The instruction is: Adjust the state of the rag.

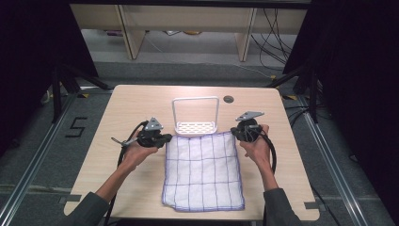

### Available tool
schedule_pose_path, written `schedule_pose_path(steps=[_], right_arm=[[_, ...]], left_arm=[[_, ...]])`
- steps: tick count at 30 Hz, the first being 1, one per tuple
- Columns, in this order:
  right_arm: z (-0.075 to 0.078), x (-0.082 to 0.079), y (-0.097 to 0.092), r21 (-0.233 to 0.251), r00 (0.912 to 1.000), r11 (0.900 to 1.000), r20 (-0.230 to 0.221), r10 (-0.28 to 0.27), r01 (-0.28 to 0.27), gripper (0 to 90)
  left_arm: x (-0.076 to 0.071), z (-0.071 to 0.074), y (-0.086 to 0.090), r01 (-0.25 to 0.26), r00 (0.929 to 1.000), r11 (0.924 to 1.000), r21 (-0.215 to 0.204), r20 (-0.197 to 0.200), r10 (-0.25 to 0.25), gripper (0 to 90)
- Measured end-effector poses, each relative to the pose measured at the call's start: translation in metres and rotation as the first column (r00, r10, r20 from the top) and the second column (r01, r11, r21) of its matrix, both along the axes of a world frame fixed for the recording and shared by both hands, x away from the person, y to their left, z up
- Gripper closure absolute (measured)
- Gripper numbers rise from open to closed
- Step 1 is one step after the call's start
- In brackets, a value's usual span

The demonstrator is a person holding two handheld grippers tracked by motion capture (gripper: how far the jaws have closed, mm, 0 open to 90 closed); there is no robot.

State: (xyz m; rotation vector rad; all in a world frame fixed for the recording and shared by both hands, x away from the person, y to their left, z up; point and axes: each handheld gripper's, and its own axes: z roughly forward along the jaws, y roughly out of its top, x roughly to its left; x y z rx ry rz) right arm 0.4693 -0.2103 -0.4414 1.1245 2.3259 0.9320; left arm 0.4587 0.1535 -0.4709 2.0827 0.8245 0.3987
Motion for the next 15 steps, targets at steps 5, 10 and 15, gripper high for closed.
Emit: schedule_pose_path(steps=[5,10,15], right_arm=[[0.015,-0.005,0.000,0.028,0.9993,0.9996,0.038,-0.004,0.003,89.5],[0.021,-0.007,0.001,0.028,0.9982,0.9996,0.061,0.004,-0.006,89.5],[0.025,-0.010,-0.001,0.020,0.9965,0.9996,0.081,0.016,-0.018,89.5]], left_arm=[[0.000,0.013,0.003,-0.009,0.9996,0.9991,-0.042,0.025,0.010,86.4],[0.000,0.020,0.002,-0.010,0.9993,0.9991,-0.042,0.036,0.011,86.3],[0.001,0.028,0.004,-0.003,0.9987,0.9986,-0.053,0.051,0.006,86.3]])
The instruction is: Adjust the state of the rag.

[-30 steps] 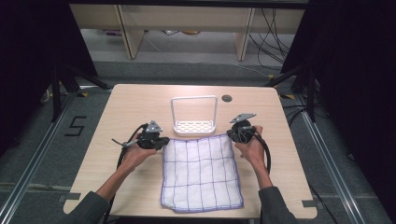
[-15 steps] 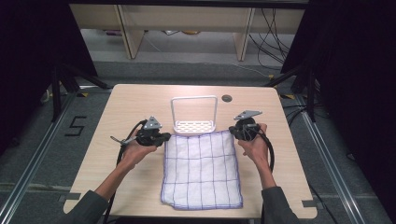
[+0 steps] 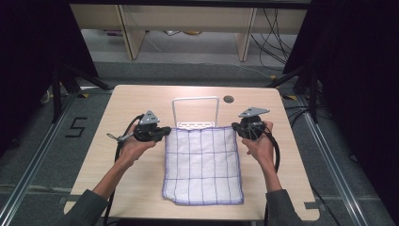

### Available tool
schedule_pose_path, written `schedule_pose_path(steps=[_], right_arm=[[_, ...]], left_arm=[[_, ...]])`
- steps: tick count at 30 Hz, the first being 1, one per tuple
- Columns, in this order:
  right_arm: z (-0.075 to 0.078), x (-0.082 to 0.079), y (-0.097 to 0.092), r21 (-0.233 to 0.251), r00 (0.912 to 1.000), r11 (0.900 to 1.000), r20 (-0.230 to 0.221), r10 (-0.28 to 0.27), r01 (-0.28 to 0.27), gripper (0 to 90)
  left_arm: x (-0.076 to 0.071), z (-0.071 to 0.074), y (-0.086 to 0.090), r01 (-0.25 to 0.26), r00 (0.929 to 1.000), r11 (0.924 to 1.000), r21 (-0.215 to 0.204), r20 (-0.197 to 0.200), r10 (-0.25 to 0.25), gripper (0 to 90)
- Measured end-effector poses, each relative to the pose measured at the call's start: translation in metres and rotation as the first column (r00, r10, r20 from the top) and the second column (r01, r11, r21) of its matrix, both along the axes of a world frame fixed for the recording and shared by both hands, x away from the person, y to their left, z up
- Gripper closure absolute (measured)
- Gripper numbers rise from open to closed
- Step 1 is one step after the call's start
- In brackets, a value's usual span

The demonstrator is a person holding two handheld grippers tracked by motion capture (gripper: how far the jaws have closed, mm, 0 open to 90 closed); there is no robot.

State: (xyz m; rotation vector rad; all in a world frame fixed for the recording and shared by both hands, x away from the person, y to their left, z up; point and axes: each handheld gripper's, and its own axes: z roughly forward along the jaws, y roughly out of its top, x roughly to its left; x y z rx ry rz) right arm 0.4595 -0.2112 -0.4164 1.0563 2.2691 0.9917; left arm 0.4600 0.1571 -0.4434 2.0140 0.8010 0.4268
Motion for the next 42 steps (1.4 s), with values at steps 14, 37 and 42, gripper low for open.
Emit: schedule_pose_path(steps=[14,37,42], right_arm=[[0.017,-0.049,-0.007,-0.044,0.9958,0.9951,0.018,0.090,-0.089,89.5],[-0.031,-0.152,-0.010,-0.051,0.9817,0.9810,-0.047,0.185,-0.187,89.5],[-0.039,-0.163,-0.010,-0.068,0.9802,0.9791,-0.063,0.188,-0.192,89.4]], left_arm=[[-0.047,0.010,0.008,0.089,0.9955,0.9960,-0.009,0.033,-0.089,86.2],[-0.151,-0.038,0.014,0.252,0.9677,0.9659,0.059,-0.006,-0.252,85.3],[-0.158,-0.043,0.012,0.272,0.9622,0.9595,0.072,-0.011,-0.272,85.1]])
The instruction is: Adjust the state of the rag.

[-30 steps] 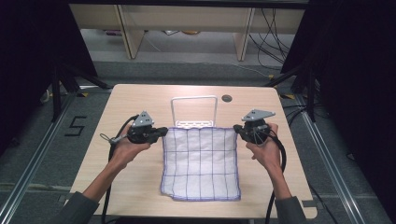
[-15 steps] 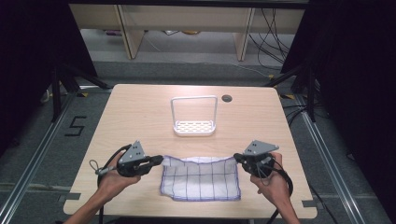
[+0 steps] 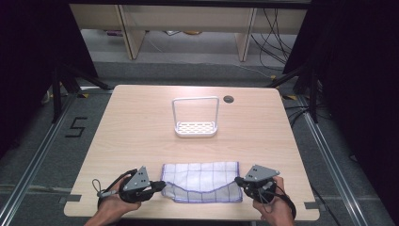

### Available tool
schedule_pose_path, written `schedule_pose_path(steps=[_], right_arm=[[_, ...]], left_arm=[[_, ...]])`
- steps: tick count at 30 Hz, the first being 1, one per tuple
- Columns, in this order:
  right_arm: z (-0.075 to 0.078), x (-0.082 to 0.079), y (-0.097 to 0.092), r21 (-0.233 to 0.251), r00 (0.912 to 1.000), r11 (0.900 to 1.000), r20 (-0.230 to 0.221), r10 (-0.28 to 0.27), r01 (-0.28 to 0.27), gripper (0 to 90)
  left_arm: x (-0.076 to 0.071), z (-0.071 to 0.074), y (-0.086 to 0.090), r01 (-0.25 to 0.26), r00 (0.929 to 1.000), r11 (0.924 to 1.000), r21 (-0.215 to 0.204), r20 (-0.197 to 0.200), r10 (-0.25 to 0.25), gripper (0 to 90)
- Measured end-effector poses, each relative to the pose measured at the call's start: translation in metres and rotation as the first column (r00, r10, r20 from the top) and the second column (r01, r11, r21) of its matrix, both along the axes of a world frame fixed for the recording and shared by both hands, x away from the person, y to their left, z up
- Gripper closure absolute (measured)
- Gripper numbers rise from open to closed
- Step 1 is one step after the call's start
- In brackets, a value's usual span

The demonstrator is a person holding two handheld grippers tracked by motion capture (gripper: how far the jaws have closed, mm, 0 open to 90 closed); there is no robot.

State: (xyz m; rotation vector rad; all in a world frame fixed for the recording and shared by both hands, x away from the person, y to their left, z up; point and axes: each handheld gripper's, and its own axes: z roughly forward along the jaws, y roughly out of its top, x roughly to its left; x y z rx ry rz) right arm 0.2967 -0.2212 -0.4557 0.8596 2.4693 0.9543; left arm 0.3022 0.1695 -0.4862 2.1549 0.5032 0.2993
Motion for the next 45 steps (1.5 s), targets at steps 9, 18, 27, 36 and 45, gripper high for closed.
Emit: schedule_pose_path(steps=[9,18,27,36,45], right_arm=[[-0.023,-0.018,-0.004,-0.017,0.9961,0.9999,-0.088,-0.003,0.002,88.3],[-0.015,-0.024,-0.018,0.060,0.9866,0.9866,-0.070,-0.147,0.151,55.2],[-0.019,-0.018,-0.011,0.061,0.9704,0.9744,-0.122,-0.208,0.217,47.5],[-0.031,-0.015,-0.001,0.031,0.9597,0.9700,-0.156,-0.234,0.241,44.2],[-0.042,-0.014,0.004,-0.060,0.9591,0.9716,-0.157,-0.236,0.229,48.3]], left_arm=[[-0.010,-0.013,-0.001,0.035,0.9990,0.9982,0.049,-0.028,-0.034,79.9],[0.000,0.006,0.009,-0.089,0.9937,0.9933,-0.073,-0.075,0.084,40.5],[0.059,0.010,0.002,-0.160,0.9836,0.9868,-0.023,-0.088,0.158,38.2],[0.088,-0.009,-0.011,-0.160,0.9743,0.9847,0.070,-0.150,0.168,37.5],[0.088,-0.021,-0.016,-0.105,0.9853,0.9858,0.131,-0.121,0.121,49.8]])
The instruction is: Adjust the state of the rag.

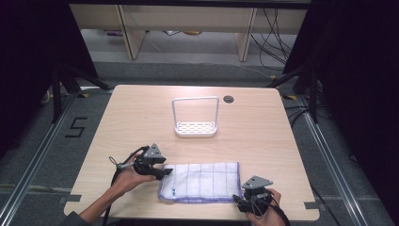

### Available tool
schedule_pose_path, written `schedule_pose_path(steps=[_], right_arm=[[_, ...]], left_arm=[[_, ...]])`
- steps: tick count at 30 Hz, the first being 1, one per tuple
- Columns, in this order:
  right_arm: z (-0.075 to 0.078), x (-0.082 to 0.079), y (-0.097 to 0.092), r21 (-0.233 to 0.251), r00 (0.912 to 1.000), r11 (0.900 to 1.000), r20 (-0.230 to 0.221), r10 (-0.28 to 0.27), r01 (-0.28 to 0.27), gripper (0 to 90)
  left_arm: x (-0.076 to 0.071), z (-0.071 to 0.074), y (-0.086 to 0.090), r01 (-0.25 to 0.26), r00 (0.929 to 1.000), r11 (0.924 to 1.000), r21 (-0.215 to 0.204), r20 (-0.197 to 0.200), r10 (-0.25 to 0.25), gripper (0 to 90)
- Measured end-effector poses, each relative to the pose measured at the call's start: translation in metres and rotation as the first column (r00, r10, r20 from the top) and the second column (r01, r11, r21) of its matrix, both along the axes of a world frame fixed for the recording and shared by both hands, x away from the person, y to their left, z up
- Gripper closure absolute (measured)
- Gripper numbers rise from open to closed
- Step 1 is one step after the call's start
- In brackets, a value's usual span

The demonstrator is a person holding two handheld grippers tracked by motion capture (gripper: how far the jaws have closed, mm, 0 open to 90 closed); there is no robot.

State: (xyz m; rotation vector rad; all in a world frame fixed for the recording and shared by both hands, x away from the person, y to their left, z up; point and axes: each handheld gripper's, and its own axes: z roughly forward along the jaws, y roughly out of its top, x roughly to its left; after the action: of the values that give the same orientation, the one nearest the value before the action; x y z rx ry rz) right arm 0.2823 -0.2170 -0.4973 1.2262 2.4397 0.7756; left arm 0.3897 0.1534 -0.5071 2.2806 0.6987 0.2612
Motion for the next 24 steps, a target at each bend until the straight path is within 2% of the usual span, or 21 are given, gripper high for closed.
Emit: schedule_pose_path(steps=[2,3,5,6,7,10,11,12,14,15,18,19,20,21,22,23,24], right_arm=[[0.000,-0.001,0.000,0.008,1.0000,1.0000,0.000,0.001,-0.001,51.2],[0.000,-0.001,0.000,0.014,0.9999,0.9999,-0.010,0.004,-0.004,52.9],[-0.001,0.000,-0.001,0.018,0.9997,0.9996,-0.006,0.024,-0.024,57.9],[-0.001,-0.001,0.000,0.025,0.9997,0.9995,-0.014,0.021,-0.021,60.0],[-0.001,-0.001,0.000,0.024,0.9997,0.9994,-0.004,0.024,-0.024,62.0],[-0.001,-0.001,-0.002,0.058,0.9994,0.9981,-0.025,0.024,-0.022,67.5],[-0.001,0.000,-0.003,0.064,0.9992,0.9975,-0.025,0.032,-0.030,70.6],[-0.001,-0.001,-0.003,0.082,0.9988,0.9965,-0.045,0.020,-0.016,74.5],[-0.001,-0.001,-0.004,0.096,0.9979,0.9947,-0.051,0.041,-0.036,80.5],[-0.002,0.000,-0.003,0.084,0.9978,0.9950,-0.035,0.057,-0.054,81.9],[0.002,0.004,-0.002,0.063,0.9961,0.9957,-0.052,0.071,-0.068,84.0],[0.002,0.007,-0.002,0.056,0.9959,0.9952,-0.037,0.083,-0.081,84.2],[0.004,0.012,-0.003,0.062,0.9958,0.9950,-0.042,0.081,-0.079,84.4],[0.006,0.018,-0.004,0.062,0.9957,0.9947,-0.037,0.085,-0.082,84.5],[0.008,0.024,-0.003,0.071,0.9964,0.9945,-0.030,0.080,-0.077,84.6],[0.011,0.032,-0.003,0.060,0.9952,0.9938,-0.023,0.095,-0.093,84.6],[0.011,0.038,-0.002,0.063,0.9949,0.9929,0.003,0.101,-0.101,84.7]], left_arm=[[-0.003,-0.002,-0.001,0.008,0.9999,0.9999,-0.009,-0.010,-0.008,57.2],[-0.003,-0.001,-0.001,0.023,0.9997,0.9997,0.009,0.007,-0.023,59.9],[-0.005,-0.001,-0.002,0.034,0.9994,0.9994,-0.003,0.000,-0.034,68.2],[-0.006,-0.001,-0.003,0.040,0.9992,0.9992,0.010,0.002,-0.040,71.2],[-0.007,-0.001,-0.003,0.049,0.9988,0.9988,0.007,0.000,-0.049,74.4],[-0.008,0.000,-0.003,0.061,0.9981,0.9979,0.020,0.007,-0.061,79.3],[-0.009,0.000,-0.003,0.065,0.9979,0.9978,0.014,0.004,-0.065,80.3],[-0.010,0.000,-0.003,0.063,0.9980,0.9979,0.017,-0.005,-0.063,81.2],[-0.014,0.000,-0.002,0.068,0.9977,0.9976,0.016,0.005,-0.068,82.6],[-0.016,0.001,-0.001,0.084,0.9965,0.9964,0.015,-0.001,-0.084,83.1],[-0.026,0.001,0.002,0.088,0.9961,0.9961,-0.004,0.002,-0.088,83.8],[-0.030,0.002,0.005,0.100,0.9949,0.9949,0.011,0.005,-0.100,84.0],[-0.035,0.003,0.007,0.103,0.9947,0.9947,-0.005,-0.002,-0.103,84.1],[-0.041,0.002,0.008,0.088,0.9960,0.9954,-0.038,-0.012,-0.088,84.2],[-0.041,0.002,0.008,0.088,0.9960,0.9954,-0.038,-0.012,-0.088,84.2],[-0.049,0.004,0.011,0.096,0.9953,0.9948,-0.033,0.001,-0.096,84.2],[-0.056,0.003,0.011,0.088,0.9960,0.9940,-0.064,-0.003,-0.089,84.2]])
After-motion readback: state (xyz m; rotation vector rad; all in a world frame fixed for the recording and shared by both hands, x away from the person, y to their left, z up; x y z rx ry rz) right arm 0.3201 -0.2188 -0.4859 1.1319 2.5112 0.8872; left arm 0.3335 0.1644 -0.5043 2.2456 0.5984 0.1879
